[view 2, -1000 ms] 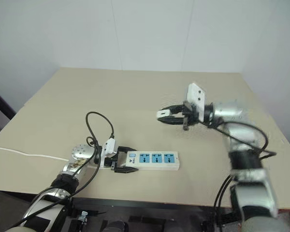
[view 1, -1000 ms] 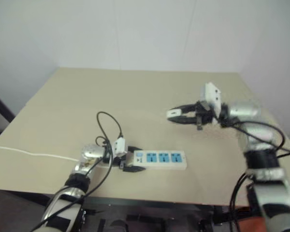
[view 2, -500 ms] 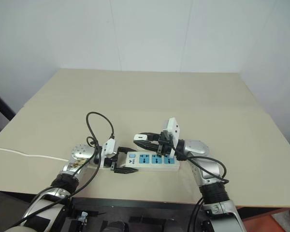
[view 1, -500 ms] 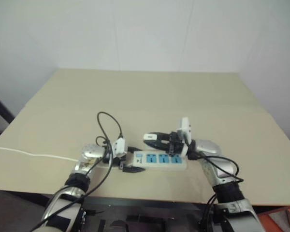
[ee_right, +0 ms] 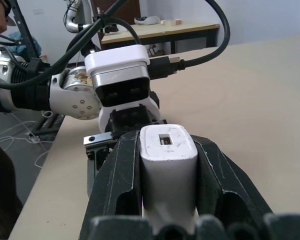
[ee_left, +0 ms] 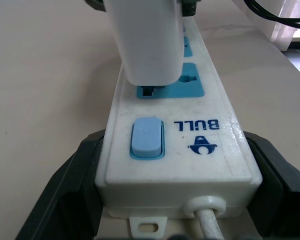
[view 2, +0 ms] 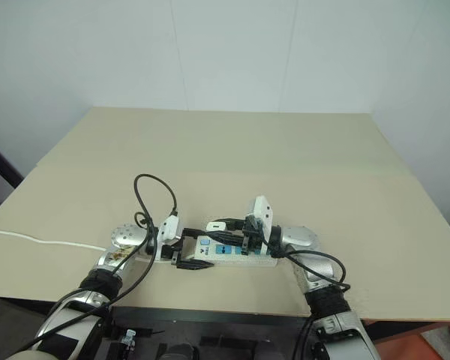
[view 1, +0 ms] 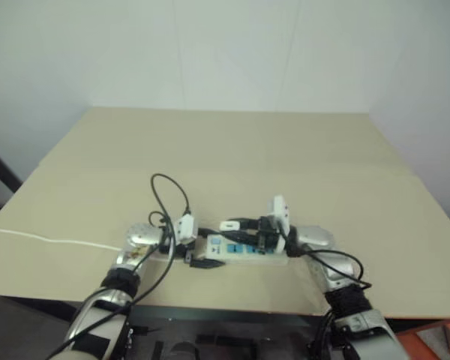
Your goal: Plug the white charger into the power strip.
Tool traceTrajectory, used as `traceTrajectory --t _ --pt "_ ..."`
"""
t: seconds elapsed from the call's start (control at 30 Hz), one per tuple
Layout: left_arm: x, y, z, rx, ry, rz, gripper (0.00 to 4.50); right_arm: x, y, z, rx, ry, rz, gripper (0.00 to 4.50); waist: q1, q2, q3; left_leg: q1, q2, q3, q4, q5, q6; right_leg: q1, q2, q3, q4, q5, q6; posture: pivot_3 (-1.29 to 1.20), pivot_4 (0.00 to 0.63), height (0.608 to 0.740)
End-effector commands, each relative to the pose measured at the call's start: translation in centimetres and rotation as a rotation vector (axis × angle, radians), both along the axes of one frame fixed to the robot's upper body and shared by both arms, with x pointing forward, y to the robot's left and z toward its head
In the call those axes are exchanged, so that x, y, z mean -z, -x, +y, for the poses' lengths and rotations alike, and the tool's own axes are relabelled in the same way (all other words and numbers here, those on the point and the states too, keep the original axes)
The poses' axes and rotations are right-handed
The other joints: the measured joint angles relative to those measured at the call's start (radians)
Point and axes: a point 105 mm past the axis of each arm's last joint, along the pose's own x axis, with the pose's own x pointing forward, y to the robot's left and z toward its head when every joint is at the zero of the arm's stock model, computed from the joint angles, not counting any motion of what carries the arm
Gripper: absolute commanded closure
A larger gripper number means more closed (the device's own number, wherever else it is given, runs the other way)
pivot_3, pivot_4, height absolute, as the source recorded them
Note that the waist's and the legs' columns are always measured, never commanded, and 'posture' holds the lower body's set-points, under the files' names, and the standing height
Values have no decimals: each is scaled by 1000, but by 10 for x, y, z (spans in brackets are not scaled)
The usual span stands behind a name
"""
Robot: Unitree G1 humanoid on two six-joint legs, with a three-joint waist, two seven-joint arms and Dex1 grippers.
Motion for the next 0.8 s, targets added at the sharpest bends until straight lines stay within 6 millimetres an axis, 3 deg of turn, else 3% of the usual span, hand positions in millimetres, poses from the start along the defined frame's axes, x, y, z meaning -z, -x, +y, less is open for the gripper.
traceTrajectory --t 0.03,0.67,0.8 --pt "24 15 -5 58 -60 78 1176 7 -7 -3 43 22 -11 3366 0 0 0 1 0 0 0 0 0 1 0 0 0 0 0 0 150 740" --pt "24 13 0 40 -71 76 1176 41 5 -35 -22 212 60 3366 5 0 -5 6 0 0 -1 0 0 7 0 0 -3 -1 1 0 150 740" --pt "24 12 1 30 -72 76 1176 55 5 -50 -1 272 106 3366 5 0 -6 6 0 0 -1 0 0 7 0 0 -4 -1 2 0 150 740"
